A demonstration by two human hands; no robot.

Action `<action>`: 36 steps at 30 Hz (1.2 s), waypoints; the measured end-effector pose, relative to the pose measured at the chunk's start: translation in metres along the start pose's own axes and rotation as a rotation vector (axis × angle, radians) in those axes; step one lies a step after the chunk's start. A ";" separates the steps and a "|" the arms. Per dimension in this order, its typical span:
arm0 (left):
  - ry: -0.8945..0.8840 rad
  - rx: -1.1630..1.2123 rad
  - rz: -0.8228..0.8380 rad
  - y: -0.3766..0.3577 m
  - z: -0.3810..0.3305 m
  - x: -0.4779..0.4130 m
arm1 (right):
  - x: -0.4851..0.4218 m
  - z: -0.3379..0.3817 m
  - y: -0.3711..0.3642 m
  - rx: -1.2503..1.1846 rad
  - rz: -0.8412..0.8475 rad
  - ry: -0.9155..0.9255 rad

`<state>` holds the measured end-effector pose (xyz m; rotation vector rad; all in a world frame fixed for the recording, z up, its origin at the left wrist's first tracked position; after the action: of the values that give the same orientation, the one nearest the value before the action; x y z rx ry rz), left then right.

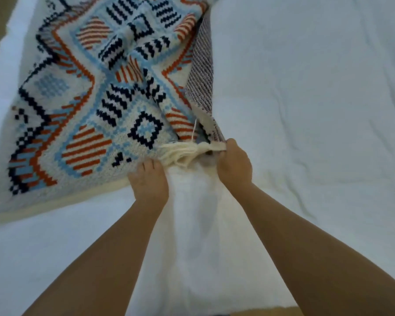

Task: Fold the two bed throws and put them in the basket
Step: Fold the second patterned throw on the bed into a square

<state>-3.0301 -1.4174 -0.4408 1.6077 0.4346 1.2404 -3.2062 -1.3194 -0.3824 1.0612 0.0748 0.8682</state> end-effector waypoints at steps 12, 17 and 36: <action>-0.136 -0.124 -0.142 0.010 -0.066 0.003 | 0.058 -0.206 0.047 -0.326 -0.133 -0.579; -0.127 -0.158 -0.087 -0.006 -0.049 -0.011 | 0.042 -0.197 0.028 -0.320 -0.049 -0.512; -0.060 -0.372 0.334 -0.041 0.041 0.076 | 0.139 -0.182 -0.060 -0.204 0.311 -0.674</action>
<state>-2.9524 -1.3622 -0.4360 1.4237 -0.1084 1.4187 -3.1586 -1.1075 -0.4767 1.1382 -0.7449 0.7327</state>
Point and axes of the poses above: each hand's wrist, its own x-axis away from the middle knuckle, its own y-axis out of the back of the hand, z = x × y, the point moved 8 cm from there along -x, towards the middle knuckle, and after that the axes turned 10 degrees about z, right-handed, at the moved point
